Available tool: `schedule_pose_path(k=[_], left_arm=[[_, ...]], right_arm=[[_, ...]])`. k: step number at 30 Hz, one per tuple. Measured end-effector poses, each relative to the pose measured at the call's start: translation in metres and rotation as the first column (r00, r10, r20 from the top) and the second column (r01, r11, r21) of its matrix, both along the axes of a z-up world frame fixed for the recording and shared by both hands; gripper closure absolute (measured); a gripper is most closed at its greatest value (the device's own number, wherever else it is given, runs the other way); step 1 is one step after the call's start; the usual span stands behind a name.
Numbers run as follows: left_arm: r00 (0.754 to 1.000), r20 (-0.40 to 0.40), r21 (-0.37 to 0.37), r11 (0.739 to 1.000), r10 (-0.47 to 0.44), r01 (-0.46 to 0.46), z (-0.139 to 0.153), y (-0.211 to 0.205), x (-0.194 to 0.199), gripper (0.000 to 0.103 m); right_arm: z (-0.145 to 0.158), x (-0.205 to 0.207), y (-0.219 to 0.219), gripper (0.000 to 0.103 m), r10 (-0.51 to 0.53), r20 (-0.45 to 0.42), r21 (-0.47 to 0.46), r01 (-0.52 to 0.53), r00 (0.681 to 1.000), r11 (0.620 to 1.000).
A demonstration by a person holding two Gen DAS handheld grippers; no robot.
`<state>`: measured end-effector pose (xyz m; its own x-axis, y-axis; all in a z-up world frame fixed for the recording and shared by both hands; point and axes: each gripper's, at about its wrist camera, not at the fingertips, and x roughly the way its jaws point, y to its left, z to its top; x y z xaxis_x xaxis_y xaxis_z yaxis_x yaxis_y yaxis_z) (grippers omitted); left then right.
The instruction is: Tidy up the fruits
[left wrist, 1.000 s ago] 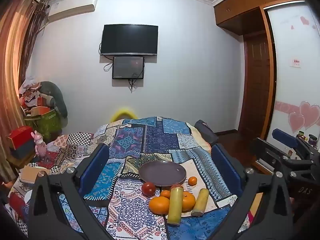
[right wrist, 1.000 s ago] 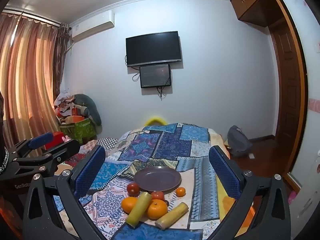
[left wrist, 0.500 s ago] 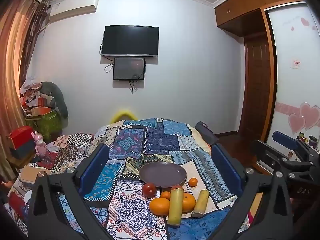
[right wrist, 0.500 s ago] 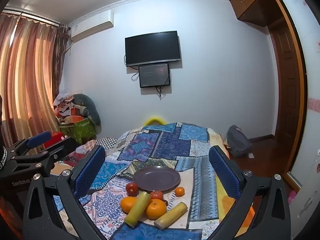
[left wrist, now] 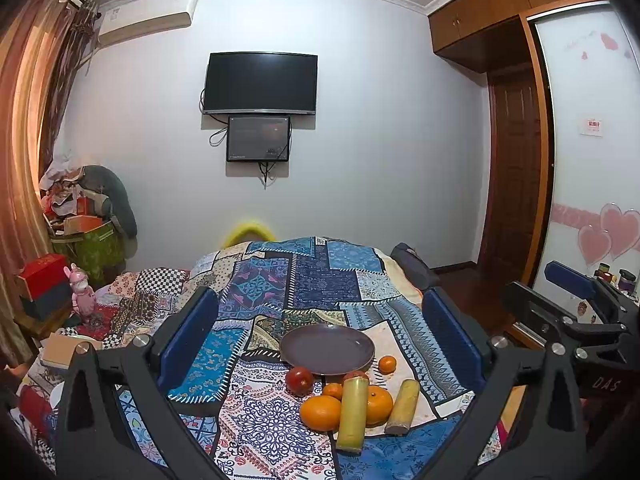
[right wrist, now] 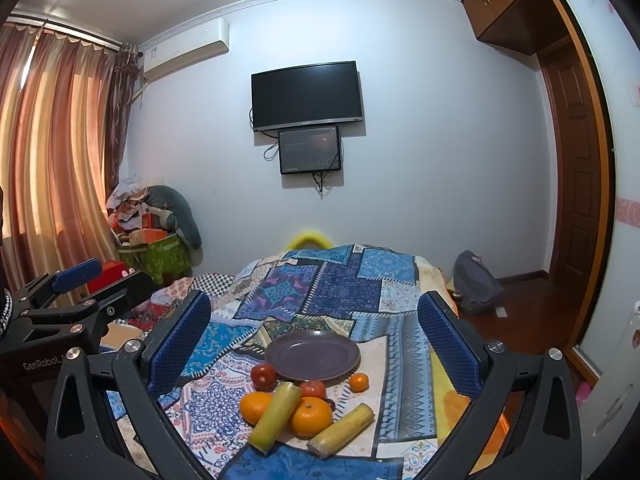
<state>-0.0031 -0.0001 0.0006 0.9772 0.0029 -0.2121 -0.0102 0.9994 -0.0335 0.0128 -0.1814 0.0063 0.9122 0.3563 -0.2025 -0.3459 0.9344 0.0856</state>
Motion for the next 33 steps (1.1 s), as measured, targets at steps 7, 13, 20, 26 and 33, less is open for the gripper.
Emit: schedule_pose_path(k=[7, 13, 20, 26, 33], left_arm=[[1.000, -0.004, -0.006, 1.000, -0.002, 0.002, 0.0003, 0.0007, -0.0007, 0.000], [1.000, -0.004, -0.002, 1.000, 0.000, 0.000, 0.0006, 0.0002, -0.0002, 0.000], [1.000, -0.001, 0.000, 1.000, 0.000, 0.000, 0.0004, -0.0003, -0.0005, 0.000], [1.000, -0.002, -0.003, 1.000, -0.001, 0.001, -0.0002, 0.0005, -0.0009, 0.000], [1.000, 0.001, 0.002, 1.000, -0.001, 0.001, -0.0019, -0.0008, -0.0001, 0.000]], right_arm=[[-0.0005, 0.0001, 0.0008, 0.000, -0.001, 0.001, 0.000, 0.001, 1.000, 1.000], [-0.0007, -0.0004, 0.0015, 0.000, 0.001, 0.004, 0.000, -0.001, 1.000, 1.000], [-0.0002, -0.0004, 0.0011, 0.000, -0.001, 0.008, -0.002, 0.001, 1.000, 1.000], [-0.0004, -0.0002, 0.0010, 0.000, 0.001, 0.008, -0.002, -0.001, 1.000, 1.000], [-0.0001, -0.0010, 0.0010, 0.000, 0.000, 0.008, -0.003, 0.000, 1.000, 1.000]])
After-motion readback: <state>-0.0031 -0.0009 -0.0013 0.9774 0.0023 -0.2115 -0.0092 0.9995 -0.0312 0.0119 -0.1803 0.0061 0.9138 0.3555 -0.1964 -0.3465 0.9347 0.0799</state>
